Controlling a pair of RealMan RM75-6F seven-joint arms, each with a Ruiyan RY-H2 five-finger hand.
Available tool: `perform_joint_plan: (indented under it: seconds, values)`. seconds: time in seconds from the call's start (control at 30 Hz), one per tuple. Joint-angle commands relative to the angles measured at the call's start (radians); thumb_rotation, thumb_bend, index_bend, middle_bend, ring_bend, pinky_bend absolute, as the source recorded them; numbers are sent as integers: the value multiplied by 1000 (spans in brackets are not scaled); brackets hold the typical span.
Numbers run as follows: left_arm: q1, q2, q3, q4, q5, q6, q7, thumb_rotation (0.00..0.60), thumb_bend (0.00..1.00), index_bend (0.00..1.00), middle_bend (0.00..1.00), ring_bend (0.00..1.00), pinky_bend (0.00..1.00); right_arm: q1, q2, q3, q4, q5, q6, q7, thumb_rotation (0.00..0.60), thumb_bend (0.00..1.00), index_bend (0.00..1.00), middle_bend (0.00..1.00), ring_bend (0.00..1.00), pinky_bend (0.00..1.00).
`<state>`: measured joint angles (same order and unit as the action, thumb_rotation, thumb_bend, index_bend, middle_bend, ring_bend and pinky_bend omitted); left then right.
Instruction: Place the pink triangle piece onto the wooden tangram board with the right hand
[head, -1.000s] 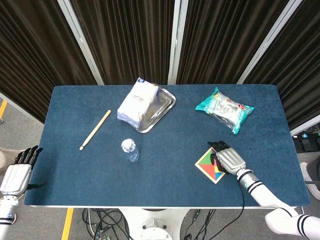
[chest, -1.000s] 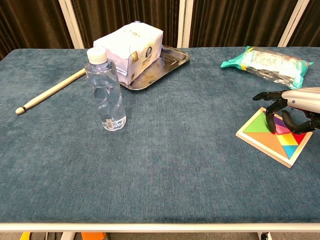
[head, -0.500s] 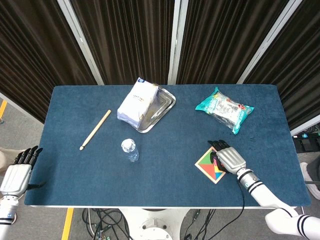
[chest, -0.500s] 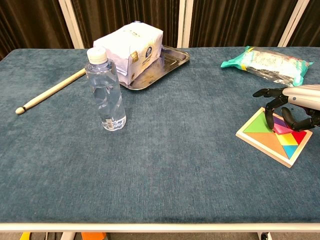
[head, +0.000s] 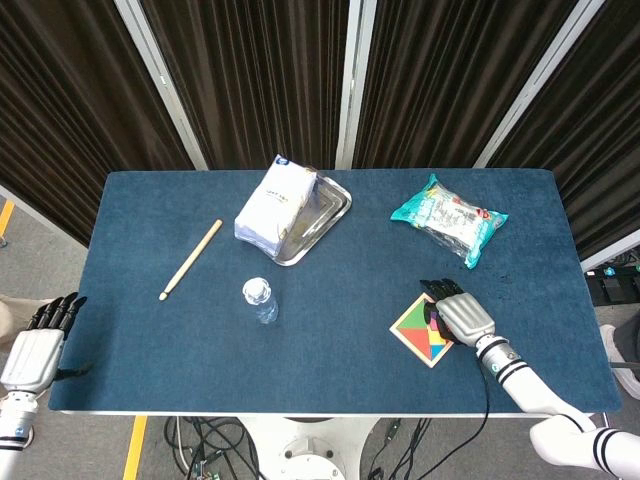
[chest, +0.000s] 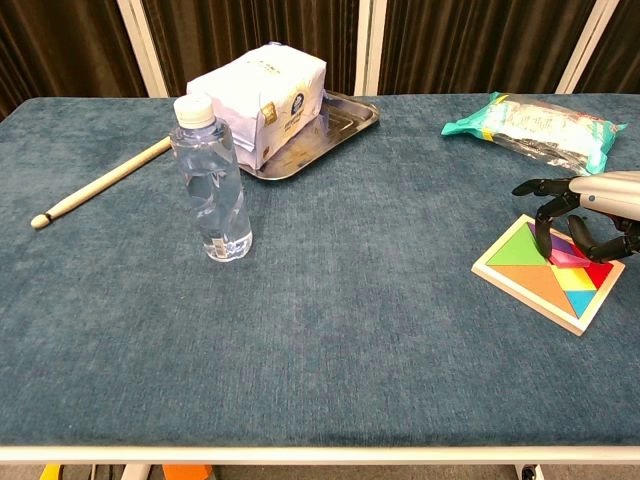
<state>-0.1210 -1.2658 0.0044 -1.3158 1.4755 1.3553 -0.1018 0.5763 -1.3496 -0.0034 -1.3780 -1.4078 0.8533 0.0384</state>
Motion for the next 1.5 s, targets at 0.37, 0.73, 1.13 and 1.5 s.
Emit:
perform_joint_plan:
  seconds: [0.37, 0.73, 1.13, 1.5]
  values:
    - [-3, 1, -2, -5, 1, 0, 5, 600, 0, 45, 0, 0, 104, -19, 37, 1, -32, -51, 69, 41, 588, 867, 460, 45, 0, 0]
    - [-6, 2, -2, -14, 4, 1, 16, 600, 0, 45, 0, 0, 104, -63, 102, -20, -61, -46, 106, 37, 587, 867, 610, 51, 0, 0]
    - [-5, 2, -1, -12, 0, -4, 15, 600, 0, 45, 0, 0, 104, -103, 78, -39, -24, -23, 99, 59, 582, 861, 632, 48, 0, 0]
    - [-4, 2, -1, -11, 0, -1, 14, 600, 0, 45, 0, 0, 104, -93, 58, -31, -12, -21, 73, 48, 578, 858, 601, 43, 0, 0]
